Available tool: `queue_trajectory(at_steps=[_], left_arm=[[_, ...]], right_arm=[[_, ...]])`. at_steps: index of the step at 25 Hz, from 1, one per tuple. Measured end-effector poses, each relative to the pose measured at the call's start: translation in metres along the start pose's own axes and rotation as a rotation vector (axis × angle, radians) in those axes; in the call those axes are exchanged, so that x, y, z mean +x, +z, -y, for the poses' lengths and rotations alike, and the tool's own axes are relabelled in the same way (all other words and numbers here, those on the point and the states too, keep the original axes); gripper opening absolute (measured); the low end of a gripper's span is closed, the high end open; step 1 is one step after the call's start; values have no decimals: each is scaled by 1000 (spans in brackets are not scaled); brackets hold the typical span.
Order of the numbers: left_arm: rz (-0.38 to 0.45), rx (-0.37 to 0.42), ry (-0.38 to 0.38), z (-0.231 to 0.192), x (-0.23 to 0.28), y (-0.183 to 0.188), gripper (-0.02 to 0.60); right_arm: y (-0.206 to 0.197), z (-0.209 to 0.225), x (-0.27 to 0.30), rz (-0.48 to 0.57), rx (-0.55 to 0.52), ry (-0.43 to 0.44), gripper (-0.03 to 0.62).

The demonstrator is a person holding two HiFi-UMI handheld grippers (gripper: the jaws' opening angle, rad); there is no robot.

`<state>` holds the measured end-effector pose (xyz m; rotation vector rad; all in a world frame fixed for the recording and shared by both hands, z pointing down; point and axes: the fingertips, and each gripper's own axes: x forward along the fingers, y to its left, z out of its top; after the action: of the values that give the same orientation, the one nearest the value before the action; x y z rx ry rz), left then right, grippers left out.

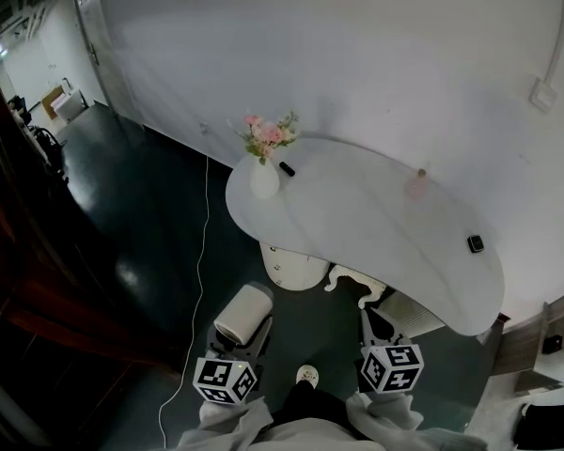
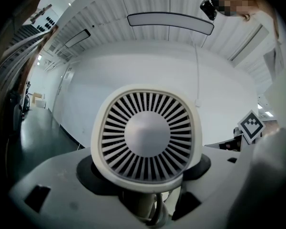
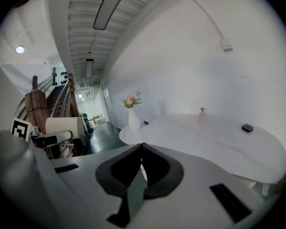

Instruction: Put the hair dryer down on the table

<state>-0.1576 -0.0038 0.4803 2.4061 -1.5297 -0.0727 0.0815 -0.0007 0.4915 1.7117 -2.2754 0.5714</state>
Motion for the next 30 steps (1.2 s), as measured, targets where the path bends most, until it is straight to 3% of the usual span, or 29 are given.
queue_trajectory(at_steps=[16, 30], left_arm=[[-4, -1, 27, -8, 81, 2, 331], [-17, -6, 48, -11, 81, -8, 331]], right_arm=[[31, 41, 70, -9, -12, 48, 49], [24, 45, 77, -18, -9, 67, 49]])
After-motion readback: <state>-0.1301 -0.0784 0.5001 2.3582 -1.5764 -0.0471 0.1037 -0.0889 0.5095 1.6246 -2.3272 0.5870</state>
